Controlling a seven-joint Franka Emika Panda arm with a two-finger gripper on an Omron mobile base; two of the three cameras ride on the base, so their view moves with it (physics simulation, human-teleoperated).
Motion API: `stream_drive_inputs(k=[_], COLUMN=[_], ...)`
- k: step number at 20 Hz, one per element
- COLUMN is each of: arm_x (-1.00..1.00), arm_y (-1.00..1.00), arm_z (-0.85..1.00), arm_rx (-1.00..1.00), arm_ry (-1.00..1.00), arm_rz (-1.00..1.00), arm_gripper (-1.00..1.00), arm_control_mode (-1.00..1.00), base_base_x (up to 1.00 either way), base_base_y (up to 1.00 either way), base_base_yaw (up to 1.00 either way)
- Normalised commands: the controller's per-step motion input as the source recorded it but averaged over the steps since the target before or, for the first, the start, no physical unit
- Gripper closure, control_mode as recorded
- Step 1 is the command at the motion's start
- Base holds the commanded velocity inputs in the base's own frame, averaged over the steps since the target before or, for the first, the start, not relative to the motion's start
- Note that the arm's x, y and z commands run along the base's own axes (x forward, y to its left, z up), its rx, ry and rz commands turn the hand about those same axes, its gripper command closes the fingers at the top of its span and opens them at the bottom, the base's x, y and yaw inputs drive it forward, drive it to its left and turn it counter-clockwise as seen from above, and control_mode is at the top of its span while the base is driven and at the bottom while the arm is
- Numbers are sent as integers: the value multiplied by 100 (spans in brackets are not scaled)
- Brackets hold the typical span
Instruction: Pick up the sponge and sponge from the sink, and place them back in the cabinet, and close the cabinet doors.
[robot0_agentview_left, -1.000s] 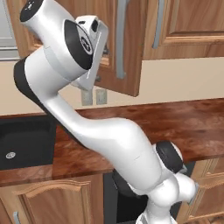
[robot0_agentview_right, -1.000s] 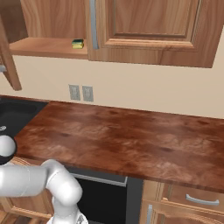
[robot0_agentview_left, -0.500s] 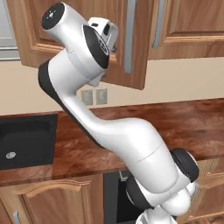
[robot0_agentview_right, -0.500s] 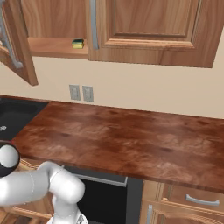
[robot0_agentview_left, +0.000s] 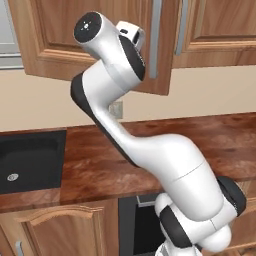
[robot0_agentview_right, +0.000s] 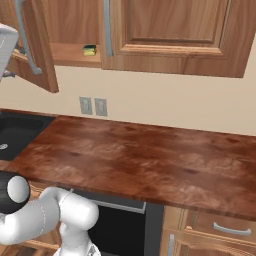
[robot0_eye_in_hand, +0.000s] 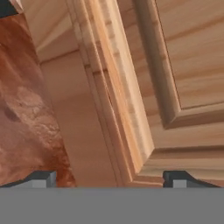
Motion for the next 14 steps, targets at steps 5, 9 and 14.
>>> stream_drive_inputs(k=[5, 9, 14], arm_x=[46, 48, 49], arm_y=[-36, -34, -39], arm_z=[7, 4, -2], arm_rx=[7, 10, 13], arm_ry=[3, 8, 1], arm_rz=[-1, 0, 0], arm_gripper=[-100, -100, -100], arm_control_mode=[-100, -100, -100], base_base_x=[0, 0, 0], base_base_y=[0, 0, 0], base_base_yaw=[0, 0, 0])
